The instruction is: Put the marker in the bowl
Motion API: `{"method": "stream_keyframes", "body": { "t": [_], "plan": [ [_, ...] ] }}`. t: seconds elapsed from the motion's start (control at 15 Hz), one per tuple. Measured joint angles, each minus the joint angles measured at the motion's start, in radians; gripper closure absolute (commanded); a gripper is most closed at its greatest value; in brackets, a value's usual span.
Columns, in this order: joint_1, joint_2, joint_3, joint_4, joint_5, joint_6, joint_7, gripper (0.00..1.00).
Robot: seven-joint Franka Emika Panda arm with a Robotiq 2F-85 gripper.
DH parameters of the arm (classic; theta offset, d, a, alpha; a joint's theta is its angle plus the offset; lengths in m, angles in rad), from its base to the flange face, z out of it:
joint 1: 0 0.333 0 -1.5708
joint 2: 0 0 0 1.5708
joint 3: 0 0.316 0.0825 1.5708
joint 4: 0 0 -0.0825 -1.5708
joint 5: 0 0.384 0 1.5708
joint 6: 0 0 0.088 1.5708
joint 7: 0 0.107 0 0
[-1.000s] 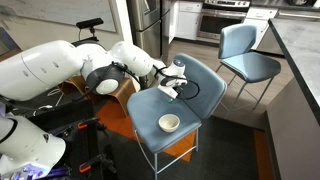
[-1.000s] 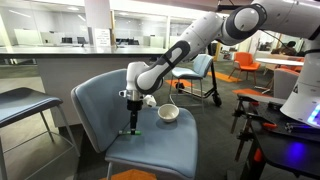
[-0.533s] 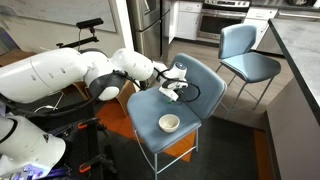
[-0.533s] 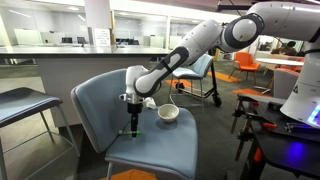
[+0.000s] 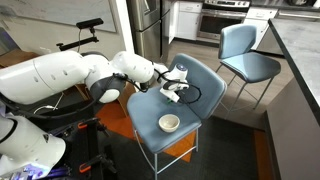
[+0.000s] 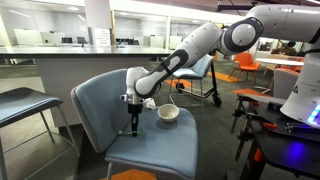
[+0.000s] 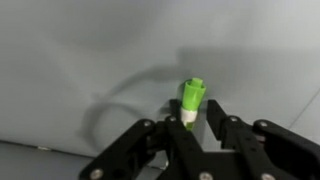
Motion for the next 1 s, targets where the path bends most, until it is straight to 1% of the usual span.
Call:
{"method": "stream_keyframes", "body": {
  "t": [0.07,0.13,0.2,0.4,0.6,0.8,1.0],
  "plan": [
    [0.0,0.0,-0.001,0.001,0.0,0.0,0.0,0.99],
    [0.0,0.0,-0.003,0.002,0.0,0.0,0.0,0.98],
    [0.0,0.0,-0.006,0.003,0.0,-0.001,0.0,0.95],
    [0.0,-0.002,-0.022,0.012,0.0,-0.02,0.001,0.95],
    [-0.012,-0.033,-0.046,0.006,0.0,-0.066,0.002,0.95],
    [-0.029,-0.12,-0.078,-0.045,0.0,-0.105,0.002,0.95],
    [-0.032,-0.249,-0.119,-0.162,-0.007,-0.115,0.002,0.95]
  ]
}}
